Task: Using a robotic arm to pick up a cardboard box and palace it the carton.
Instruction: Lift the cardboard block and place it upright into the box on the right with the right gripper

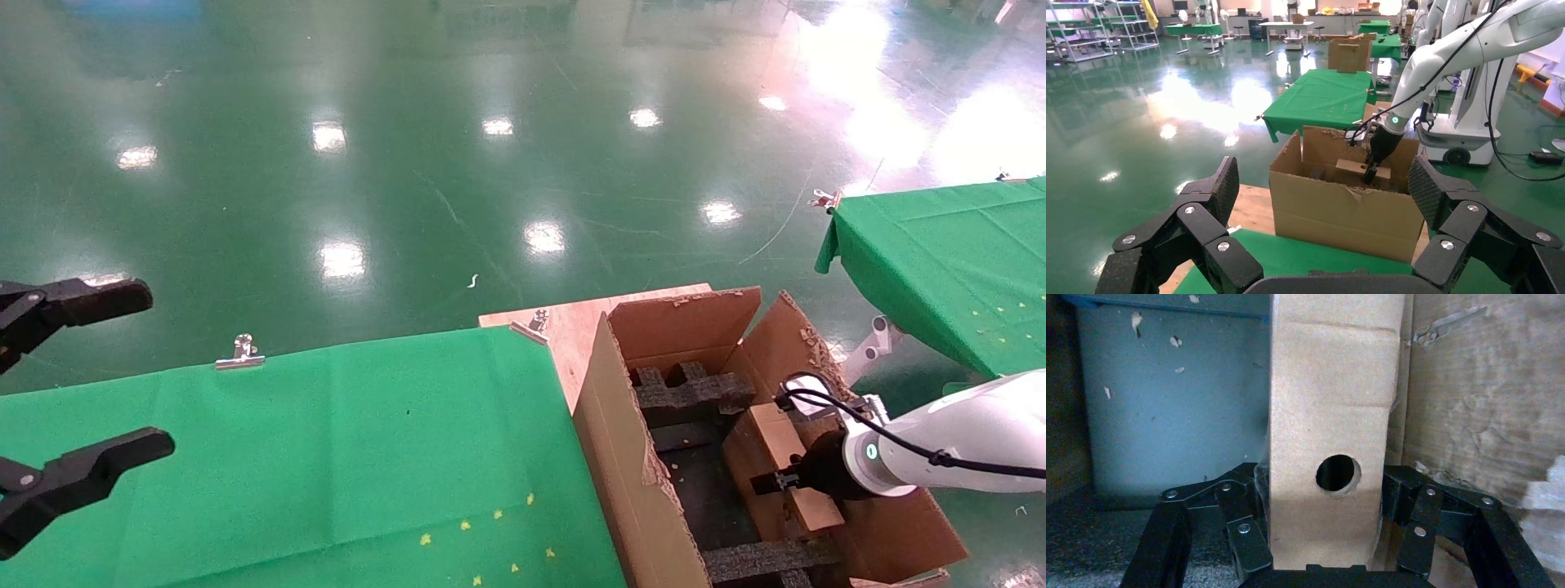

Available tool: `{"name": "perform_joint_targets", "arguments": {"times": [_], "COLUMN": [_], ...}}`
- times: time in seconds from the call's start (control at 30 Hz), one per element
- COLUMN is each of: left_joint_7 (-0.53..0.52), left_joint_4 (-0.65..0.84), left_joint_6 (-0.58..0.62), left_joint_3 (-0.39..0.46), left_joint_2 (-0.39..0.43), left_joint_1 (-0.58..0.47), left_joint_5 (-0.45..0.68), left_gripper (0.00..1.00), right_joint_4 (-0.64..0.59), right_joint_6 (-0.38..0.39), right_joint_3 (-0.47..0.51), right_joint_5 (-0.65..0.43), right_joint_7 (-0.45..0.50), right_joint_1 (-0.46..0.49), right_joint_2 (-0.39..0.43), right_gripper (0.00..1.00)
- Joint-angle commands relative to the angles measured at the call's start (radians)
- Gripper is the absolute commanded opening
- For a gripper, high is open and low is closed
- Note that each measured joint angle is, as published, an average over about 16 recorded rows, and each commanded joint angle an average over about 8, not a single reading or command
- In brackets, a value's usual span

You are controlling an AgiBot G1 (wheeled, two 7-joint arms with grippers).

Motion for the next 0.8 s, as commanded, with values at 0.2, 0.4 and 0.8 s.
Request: {"name": "perform_joint_targets", "arguments": {"times": [0.2, 0.4, 0.8], "left_joint_7": [0.000, 0.000, 0.000], "left_joint_4": [0.000, 0.000, 0.000], "left_joint_6": [0.000, 0.000, 0.000], "left_joint_3": [0.000, 0.000, 0.000], "left_joint_2": [0.000, 0.000, 0.000], "left_joint_1": [0.000, 0.000, 0.000], "left_joint_5": [0.000, 0.000, 0.000], "left_gripper": [1.00, 1.00, 1.00], "right_joint_4": [-0.032, -0.027, -0.030], "right_joint_6": [0.002, 0.001, 0.003], "right_joint_3": [-0.003, -0.003, 0.002], "right_joint_5": [0.010, 0.010, -0.001], "right_joint_7": [-0.026, -0.021, -0.015], "right_joint_1": [-0.006, -0.005, 0.010], "right_joint_2": [-0.019, -0.015, -0.009], "right_gripper": [1.00, 1.00, 1.00]}}
